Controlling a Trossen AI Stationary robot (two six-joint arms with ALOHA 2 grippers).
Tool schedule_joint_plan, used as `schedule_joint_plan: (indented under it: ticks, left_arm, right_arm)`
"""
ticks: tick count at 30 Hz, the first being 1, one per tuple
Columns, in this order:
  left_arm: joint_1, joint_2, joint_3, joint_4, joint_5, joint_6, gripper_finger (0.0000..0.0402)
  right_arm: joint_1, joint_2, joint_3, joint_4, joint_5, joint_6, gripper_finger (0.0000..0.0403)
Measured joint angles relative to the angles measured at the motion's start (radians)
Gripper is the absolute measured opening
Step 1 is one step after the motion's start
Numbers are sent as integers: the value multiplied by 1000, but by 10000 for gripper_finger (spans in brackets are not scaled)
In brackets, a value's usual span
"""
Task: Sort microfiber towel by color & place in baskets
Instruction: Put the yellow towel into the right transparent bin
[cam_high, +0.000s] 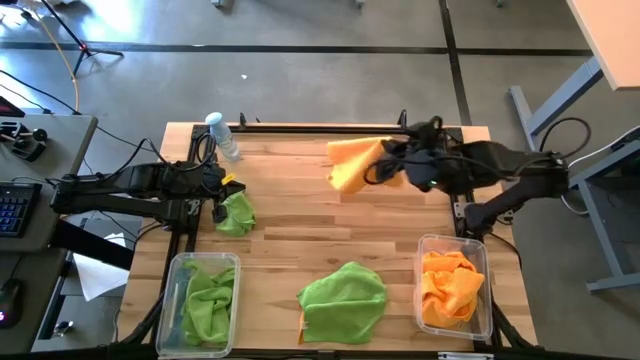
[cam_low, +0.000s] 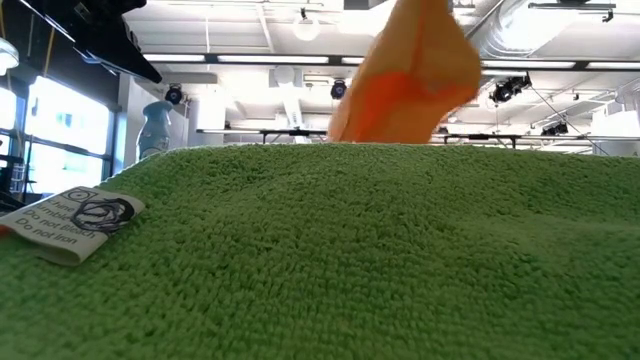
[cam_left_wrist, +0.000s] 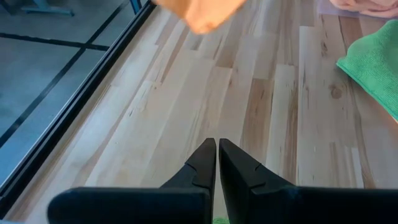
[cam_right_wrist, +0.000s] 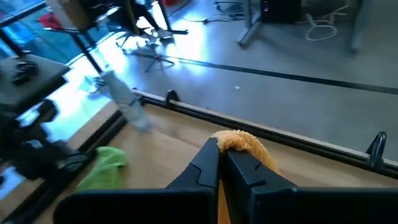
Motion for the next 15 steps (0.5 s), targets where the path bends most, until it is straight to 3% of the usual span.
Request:
schedule_joint_plan:
  ticks: [6,12,15]
  left_arm:
    - [0,0,0,0,0,0,7]
    - [0,0,0,0,0,2,7]
    - [0,0,0,0,0,8,7]
  right_arm:
    - [122,1,149,-242,-28,175,1]
    - [268,1,232,-499,-206,494,0]
    - [342,-1,234,-515,-337,615,0]
